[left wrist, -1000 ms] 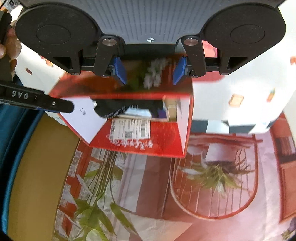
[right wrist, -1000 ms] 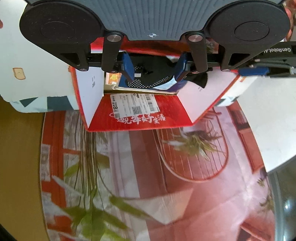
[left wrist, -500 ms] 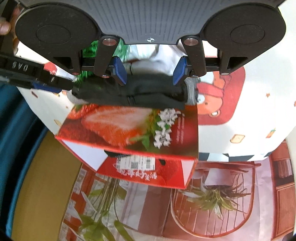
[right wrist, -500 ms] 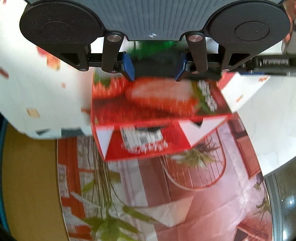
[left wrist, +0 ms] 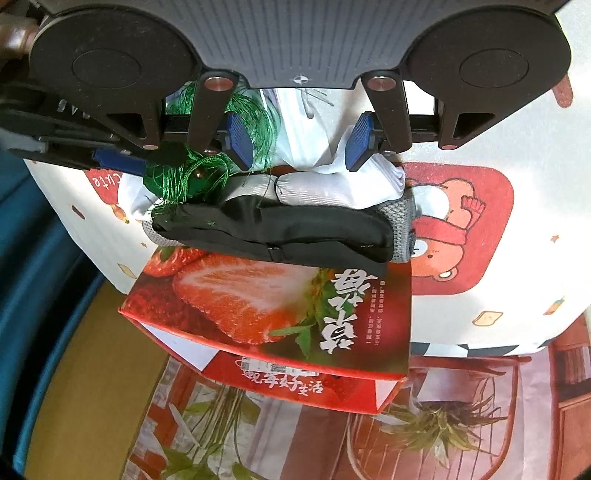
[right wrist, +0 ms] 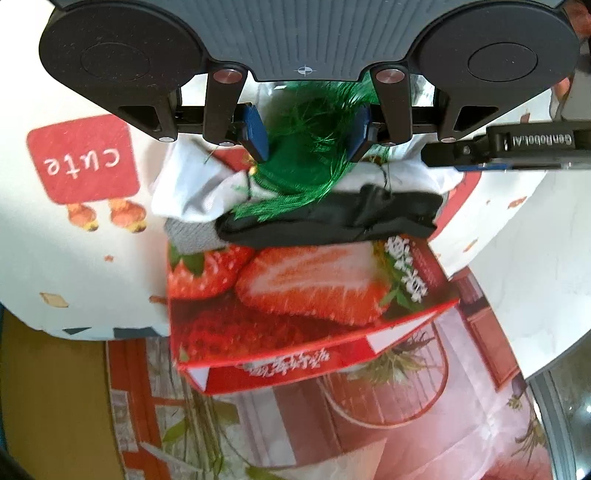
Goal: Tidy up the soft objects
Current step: 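Grasp the green tinsel ball with the right gripper while the left tool closes on it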
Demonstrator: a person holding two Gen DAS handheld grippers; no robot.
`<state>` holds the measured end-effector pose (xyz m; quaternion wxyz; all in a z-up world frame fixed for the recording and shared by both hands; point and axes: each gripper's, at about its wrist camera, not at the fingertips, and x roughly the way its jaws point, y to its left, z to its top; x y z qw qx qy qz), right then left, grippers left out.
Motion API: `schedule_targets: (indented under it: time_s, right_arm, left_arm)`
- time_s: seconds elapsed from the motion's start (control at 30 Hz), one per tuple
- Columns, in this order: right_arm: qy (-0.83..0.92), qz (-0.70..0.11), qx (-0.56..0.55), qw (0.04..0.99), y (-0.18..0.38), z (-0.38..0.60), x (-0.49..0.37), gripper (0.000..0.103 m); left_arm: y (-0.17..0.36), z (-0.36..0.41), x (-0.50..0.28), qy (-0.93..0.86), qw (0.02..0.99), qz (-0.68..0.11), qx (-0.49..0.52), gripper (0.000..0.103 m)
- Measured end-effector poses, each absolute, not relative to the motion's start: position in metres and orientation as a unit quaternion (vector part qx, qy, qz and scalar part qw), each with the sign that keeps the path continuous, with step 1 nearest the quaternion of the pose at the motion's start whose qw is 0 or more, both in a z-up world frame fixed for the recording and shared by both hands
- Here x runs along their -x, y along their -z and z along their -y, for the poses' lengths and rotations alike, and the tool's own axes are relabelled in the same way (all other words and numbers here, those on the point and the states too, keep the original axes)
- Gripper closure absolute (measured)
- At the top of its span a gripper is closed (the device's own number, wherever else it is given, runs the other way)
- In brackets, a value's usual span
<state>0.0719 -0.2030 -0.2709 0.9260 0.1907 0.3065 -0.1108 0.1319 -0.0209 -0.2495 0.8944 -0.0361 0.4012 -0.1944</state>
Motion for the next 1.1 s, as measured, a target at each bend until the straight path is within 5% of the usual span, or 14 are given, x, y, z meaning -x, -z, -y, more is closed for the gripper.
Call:
schedule_targets:
  time_s: [1.1]
  right_arm:
    - [0.027,-0.302,-0.133,0.944,0.277,0.170,-0.082,0.056]
  left_arm:
    - [0.254,0.017,-0.136,0.201,0.886,-0.410,0.082,0.045]
